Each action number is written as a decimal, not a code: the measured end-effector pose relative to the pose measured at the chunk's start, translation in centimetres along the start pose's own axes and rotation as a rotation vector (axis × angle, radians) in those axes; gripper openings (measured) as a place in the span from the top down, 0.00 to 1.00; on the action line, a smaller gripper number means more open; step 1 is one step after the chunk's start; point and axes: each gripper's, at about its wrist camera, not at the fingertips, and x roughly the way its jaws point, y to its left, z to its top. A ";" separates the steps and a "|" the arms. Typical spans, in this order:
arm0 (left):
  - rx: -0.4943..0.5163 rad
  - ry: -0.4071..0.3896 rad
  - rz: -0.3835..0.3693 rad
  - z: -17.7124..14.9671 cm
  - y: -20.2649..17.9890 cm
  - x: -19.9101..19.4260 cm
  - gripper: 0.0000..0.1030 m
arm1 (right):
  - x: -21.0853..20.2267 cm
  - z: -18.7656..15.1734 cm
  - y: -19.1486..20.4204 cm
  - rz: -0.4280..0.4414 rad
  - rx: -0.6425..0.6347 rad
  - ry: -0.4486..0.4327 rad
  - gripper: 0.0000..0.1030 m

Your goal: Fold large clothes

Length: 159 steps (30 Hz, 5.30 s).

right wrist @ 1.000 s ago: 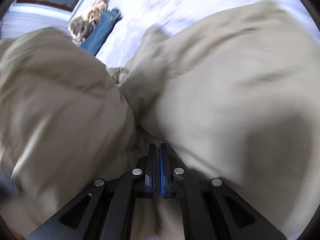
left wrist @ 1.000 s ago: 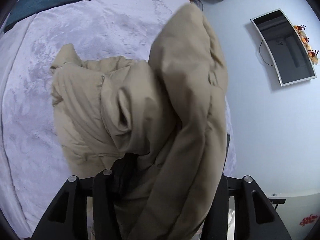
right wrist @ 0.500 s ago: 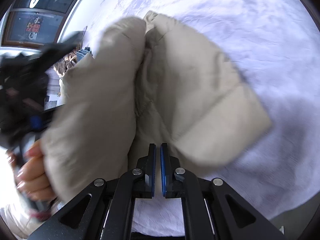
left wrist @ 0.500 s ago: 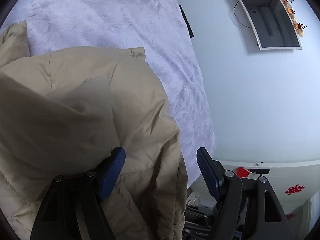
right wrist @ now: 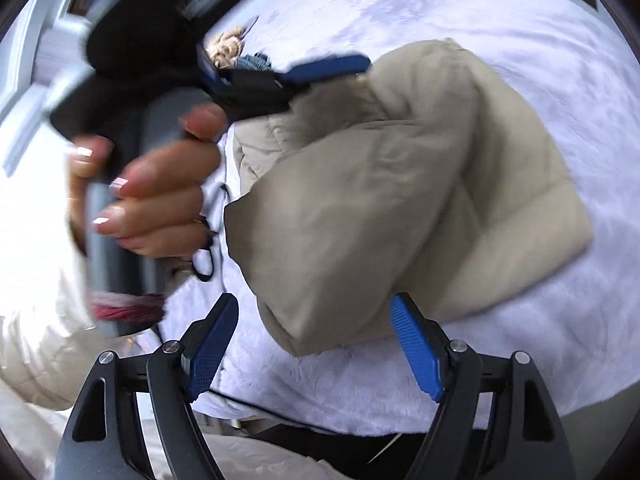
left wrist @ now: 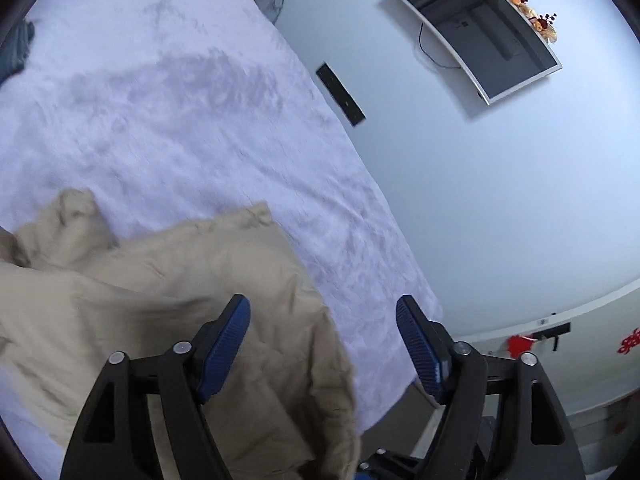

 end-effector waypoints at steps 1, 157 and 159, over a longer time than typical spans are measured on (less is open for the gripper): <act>0.013 -0.052 0.059 -0.2 0.7 -1.7 0.16 | 0.5 0.4 0.0 -0.070 0.002 -0.010 0.21; -0.493 -0.085 0.410 -10.1 12.5 1.5 0.00 | -1.5 18.1 -17.9 0.088 0.022 0.115 0.21; -0.493 -0.086 0.400 -10.1 12.6 1.4 0.00 | -2.0 18.0 -19.7 0.093 0.063 0.108 0.20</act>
